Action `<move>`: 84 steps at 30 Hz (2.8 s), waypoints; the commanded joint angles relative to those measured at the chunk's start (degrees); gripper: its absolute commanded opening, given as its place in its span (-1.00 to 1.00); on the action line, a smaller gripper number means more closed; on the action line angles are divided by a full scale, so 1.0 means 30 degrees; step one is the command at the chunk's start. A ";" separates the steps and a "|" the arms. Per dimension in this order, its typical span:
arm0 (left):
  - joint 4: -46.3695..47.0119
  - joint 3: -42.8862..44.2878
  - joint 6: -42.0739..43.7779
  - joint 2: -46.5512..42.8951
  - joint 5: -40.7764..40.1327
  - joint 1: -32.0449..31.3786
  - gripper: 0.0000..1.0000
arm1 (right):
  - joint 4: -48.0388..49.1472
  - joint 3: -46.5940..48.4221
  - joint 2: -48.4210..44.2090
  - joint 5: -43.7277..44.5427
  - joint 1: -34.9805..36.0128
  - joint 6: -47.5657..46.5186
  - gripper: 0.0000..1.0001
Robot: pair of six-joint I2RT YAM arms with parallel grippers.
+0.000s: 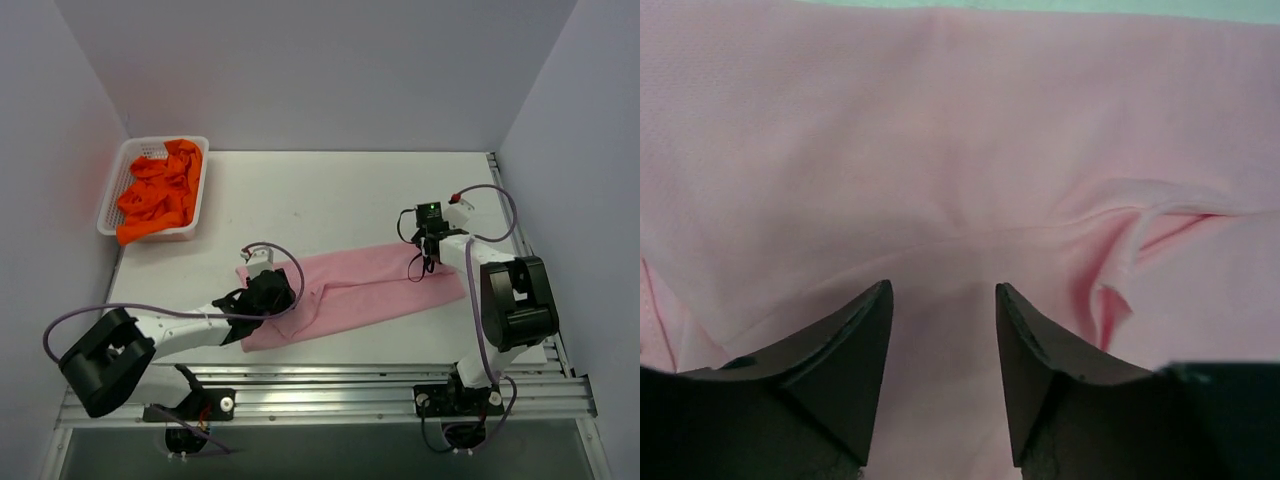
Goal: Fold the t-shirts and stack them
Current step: Fold the other side of the tshirt into a rectangle, then rotate the tshirt 90 degrees
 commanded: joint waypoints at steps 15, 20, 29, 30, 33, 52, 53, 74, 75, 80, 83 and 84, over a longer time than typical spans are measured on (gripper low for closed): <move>0.4027 0.1768 -0.0208 0.6051 0.3154 0.1647 -0.51 | -0.3791 0.0524 -0.2359 0.4572 0.0400 0.1192 -0.08; 0.4320 0.1650 -0.0149 0.6461 0.3300 0.1822 -0.53 | -0.5490 0.1226 -0.3735 0.7004 0.0898 0.2070 -0.01; 0.4790 0.2030 -0.0032 0.7369 0.3828 0.2437 -0.59 | -0.4353 0.1317 -0.3479 0.5403 0.1456 0.1106 -0.35; 0.4761 0.2205 -0.0003 0.7457 0.3887 0.2525 -0.60 | -0.3886 0.1171 -0.3185 0.5050 0.1456 0.1047 -0.59; 0.4643 0.2498 0.0056 0.7779 0.4209 0.3051 -0.63 | -0.2716 0.0819 -0.1839 0.3877 0.1427 0.0988 -1.00; -0.1241 1.2940 0.1754 1.1846 0.6112 0.7329 -0.73 | 0.0455 -0.1465 0.1478 0.0094 0.2626 0.1837 -1.00; -0.1913 1.3857 0.1813 1.2984 0.6578 0.7534 -0.74 | 0.0455 -0.1729 0.1157 0.0066 0.2976 0.1925 -1.00; -0.6606 1.4521 0.2789 0.4800 0.2833 0.8064 -0.85 | -0.0133 -0.3080 0.0478 0.1708 0.6465 0.3509 -1.00; -0.6404 1.2452 0.2433 0.3603 0.2832 0.8005 -0.86 | 0.0014 -0.2818 0.0683 0.1706 0.6466 0.3450 -1.00; -0.5933 0.8363 0.0646 0.3004 0.2513 0.7070 -0.95 | 0.0044 -0.2084 0.1768 0.1589 0.6524 0.3011 -1.00; -0.5670 0.7422 0.0059 0.3939 0.2187 0.6920 -0.95 | -0.0072 -0.1966 0.1711 0.1560 0.6495 0.2922 -1.00; -0.5698 0.7363 -0.0118 0.4551 0.2188 0.6920 -0.95 | -0.0102 -0.1966 0.1623 0.1618 0.6524 0.2864 -1.00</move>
